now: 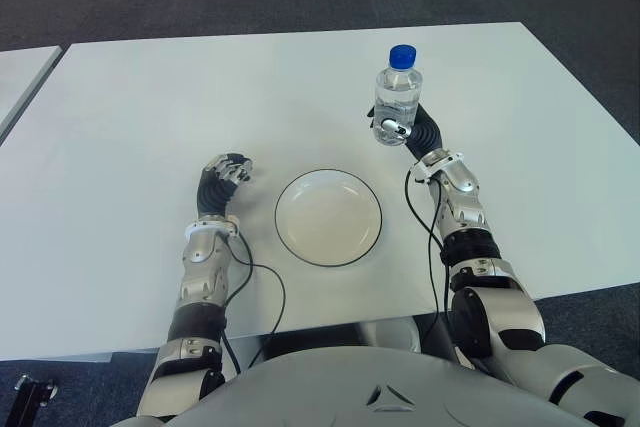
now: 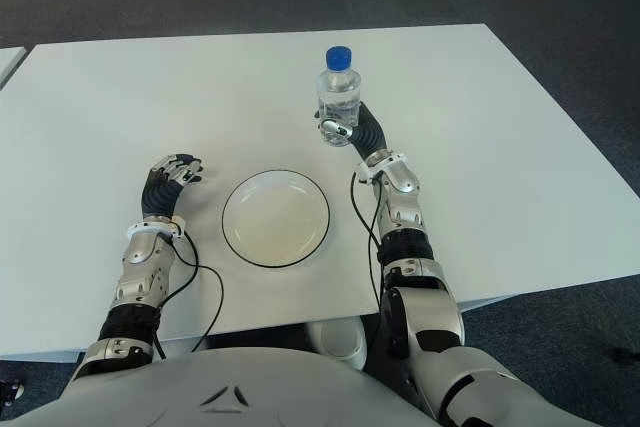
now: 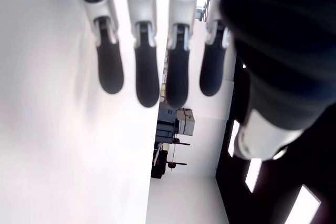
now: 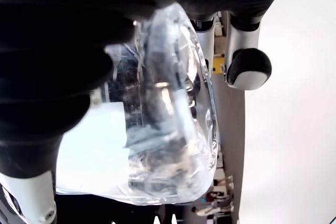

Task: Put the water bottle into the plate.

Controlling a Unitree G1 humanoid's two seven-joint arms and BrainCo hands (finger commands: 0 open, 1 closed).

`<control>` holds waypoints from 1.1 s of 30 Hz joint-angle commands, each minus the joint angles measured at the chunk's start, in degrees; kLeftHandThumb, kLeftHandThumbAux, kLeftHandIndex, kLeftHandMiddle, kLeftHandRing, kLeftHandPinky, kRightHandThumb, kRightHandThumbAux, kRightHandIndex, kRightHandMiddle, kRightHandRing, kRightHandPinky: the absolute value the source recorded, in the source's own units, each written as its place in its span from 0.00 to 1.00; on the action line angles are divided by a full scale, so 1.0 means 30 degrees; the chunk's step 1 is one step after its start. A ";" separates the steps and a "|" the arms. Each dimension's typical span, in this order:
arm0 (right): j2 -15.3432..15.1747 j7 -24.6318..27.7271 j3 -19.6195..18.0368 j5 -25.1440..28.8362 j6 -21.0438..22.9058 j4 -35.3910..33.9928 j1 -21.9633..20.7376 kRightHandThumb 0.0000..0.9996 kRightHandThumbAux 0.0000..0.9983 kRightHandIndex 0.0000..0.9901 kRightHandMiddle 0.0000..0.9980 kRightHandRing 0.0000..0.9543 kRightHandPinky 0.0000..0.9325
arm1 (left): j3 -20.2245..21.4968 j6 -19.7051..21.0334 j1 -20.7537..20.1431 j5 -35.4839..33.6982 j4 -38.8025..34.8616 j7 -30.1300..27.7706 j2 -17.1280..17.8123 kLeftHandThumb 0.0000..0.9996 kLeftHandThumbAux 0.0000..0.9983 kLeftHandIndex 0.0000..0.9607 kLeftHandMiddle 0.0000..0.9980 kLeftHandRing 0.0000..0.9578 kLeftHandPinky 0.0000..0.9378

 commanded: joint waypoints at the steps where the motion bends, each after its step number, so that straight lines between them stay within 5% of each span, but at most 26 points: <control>1: 0.0011 -0.0036 0.0023 0.0217 -0.0185 -0.0243 -0.0056 0.71 0.72 0.44 0.91 0.94 0.97 | 0.0007 0.1369 0.1108 0.0052 0.1189 0.0172 -0.0206 0.70 0.73 0.43 0.43 0.46 0.47; 33: 0.0011 -0.0036 0.0023 0.0217 -0.0185 -0.0243 -0.0056 0.71 0.72 0.44 0.91 0.94 0.97 | 0.0006 0.1369 0.1108 0.0052 0.1189 0.0172 -0.0206 0.70 0.73 0.43 0.43 0.46 0.47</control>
